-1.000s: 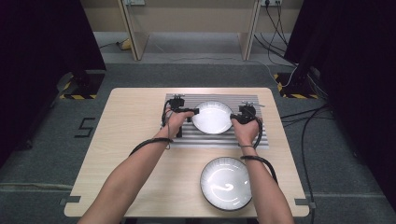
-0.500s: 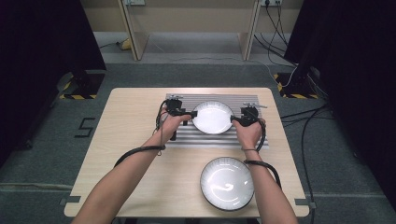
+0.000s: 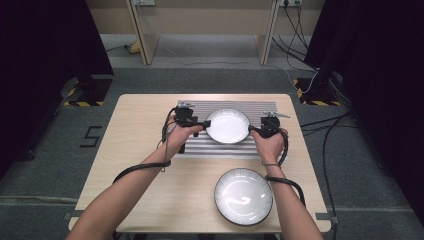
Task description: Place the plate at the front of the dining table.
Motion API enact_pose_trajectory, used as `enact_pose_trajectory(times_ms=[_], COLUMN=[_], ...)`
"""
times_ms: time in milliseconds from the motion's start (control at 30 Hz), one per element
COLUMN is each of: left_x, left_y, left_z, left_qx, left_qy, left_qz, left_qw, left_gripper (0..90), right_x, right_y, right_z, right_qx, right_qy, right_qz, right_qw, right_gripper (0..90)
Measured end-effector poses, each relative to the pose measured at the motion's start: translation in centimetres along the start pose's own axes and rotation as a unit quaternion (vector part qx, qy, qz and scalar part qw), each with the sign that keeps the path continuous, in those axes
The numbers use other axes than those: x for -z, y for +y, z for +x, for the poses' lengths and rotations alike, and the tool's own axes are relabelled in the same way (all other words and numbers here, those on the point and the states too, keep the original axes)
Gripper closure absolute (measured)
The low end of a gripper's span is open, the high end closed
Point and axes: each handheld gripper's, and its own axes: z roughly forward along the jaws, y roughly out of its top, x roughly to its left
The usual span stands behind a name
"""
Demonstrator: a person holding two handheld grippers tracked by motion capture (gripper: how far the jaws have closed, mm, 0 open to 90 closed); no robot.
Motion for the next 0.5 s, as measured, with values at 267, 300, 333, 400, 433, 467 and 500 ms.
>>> enact_pose_trajectory(times_ms=[267, 300, 333, 400, 433, 467, 500], left_x=[2.3, 2.5, 2.8, 3.3, 3.5, 3.7, 4.0], left_y=[-1.3, -1.4, -1.7, -1.9, -2.0, -2.1, -2.2], left_z=[0.2, 0.2, 0.4, 0.6, 0.7, 0.7, 0.8], left_qx=[-0.008, -0.009, -0.007, -0.014, -0.016, -0.015, -0.018], left_qy=[-0.001, -0.001, -0.001, 0.004, 0.005, 0.004, 0.004], left_qz=[-0.003, -0.002, -0.005, -0.005, -0.006, -0.009, -0.01], left_qw=[1.0, 1.0, 1.0, 0.9999, 0.9998, 0.9998, 0.9998], left_gripper=[33.5, 33.5, 33.5, 33.5, 33.6, 33.6, 33.6], right_x=[0.9, 1.0, 1.0, 1.2, 1.3, 1.4, 1.5], right_y=[-0.8, -0.9, -1.0, -1.2, -1.3, -1.4, -1.4], right_z=[-0.3, -0.4, -0.4, -0.4, -0.4, -0.4, -0.5], right_qx=[0.002, 0.002, 0.003, 0.004, 0.003, 0.003, 0.005], right_qy=[0.003, 0.004, 0.005, 0.006, 0.005, 0.006, 0.006], right_qz=[0.003, 0.002, 0.001, 0.001, 0.001, 0.002, 0.002], right_qw=[1.0, 1.0, 1.0, 1.0, 1.0, 1.0, 1.0], right_gripper=[44.3, 44.3, 44.2, 44.2, 44.2, 44.2, 44.1])
